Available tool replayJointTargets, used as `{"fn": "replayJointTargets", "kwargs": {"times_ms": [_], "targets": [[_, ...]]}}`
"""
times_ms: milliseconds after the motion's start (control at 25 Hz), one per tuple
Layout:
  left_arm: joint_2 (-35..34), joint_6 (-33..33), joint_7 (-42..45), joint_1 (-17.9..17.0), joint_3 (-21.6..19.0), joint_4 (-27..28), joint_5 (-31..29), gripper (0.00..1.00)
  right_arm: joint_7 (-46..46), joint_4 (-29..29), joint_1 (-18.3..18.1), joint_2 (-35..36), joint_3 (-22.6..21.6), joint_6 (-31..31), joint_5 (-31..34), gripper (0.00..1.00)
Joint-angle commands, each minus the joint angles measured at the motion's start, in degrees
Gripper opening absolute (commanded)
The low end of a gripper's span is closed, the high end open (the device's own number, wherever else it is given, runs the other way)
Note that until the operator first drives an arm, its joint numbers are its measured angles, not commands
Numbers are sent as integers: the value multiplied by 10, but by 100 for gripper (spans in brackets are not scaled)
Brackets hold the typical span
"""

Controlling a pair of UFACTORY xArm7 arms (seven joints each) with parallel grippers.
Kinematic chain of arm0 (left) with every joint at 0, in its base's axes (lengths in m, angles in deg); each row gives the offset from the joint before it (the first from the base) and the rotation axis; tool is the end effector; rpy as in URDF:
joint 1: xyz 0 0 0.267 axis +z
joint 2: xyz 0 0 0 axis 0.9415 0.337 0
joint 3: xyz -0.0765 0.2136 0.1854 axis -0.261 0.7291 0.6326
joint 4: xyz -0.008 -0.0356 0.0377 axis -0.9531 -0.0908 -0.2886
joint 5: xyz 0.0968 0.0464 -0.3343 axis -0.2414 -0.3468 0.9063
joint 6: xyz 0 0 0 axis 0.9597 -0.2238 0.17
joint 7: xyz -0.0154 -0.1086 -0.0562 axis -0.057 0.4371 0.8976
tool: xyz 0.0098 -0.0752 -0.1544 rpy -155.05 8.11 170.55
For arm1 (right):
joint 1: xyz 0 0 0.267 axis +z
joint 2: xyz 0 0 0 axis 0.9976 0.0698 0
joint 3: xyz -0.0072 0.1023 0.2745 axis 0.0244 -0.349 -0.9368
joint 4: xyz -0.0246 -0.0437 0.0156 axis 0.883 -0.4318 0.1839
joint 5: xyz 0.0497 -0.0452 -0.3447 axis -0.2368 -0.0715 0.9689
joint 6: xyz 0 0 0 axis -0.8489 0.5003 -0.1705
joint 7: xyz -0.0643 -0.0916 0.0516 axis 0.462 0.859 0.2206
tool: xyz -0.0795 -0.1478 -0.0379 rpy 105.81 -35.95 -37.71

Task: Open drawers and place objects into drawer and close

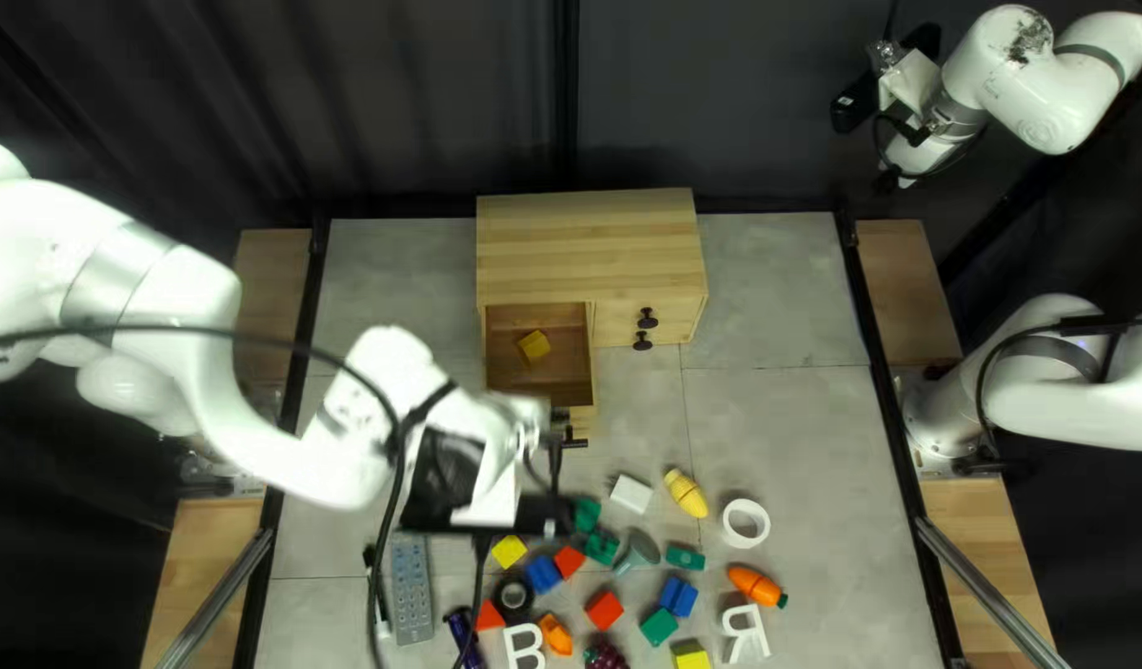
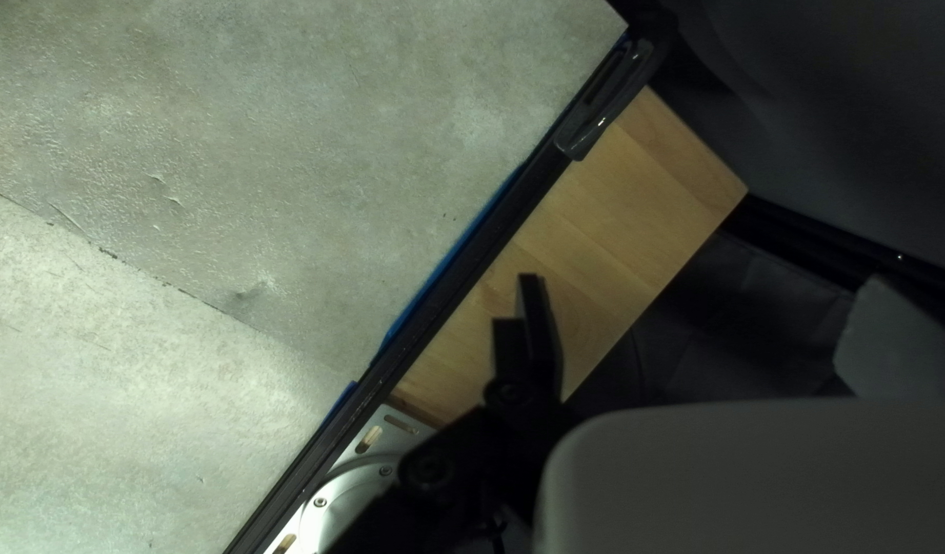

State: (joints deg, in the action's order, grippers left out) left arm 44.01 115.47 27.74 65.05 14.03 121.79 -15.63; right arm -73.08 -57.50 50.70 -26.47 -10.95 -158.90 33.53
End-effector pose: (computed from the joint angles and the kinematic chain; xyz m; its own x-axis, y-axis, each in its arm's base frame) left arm 0.4354 0.0298 0.2267 0.0808 -0.8414 -0.5343 -0.9932 -0.0227 -0.1145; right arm 0.1001 -0.2848 0.2346 0.6205 -0.7770 0.1062 -0.7775 -0.5919 0.2123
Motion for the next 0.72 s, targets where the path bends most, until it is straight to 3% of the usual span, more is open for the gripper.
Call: {"fn": "replayJointTargets", "kwargs": {"times_ms": [40,80,200,360,600,720], "targets": [[-3,-37,15,22,22,-29,-23,84,0,0,0,0,0,0,0,100],[-6,-50,16,28,29,-40,-26,100,0,0,0,0,0,0,0,100],[-29,-66,7,37,42,-57,-20,100,0,0,0,0,0,0,0,100],[-34,-43,10,35,44,-34,15,100,0,0,0,0,0,0,0,100],[43,126,92,23,27,116,142,100,0,0,0,0,0,0,0,100],[68,191,167,23,26,159,211,100,0,0,0,0,0,0,0,100]]}}
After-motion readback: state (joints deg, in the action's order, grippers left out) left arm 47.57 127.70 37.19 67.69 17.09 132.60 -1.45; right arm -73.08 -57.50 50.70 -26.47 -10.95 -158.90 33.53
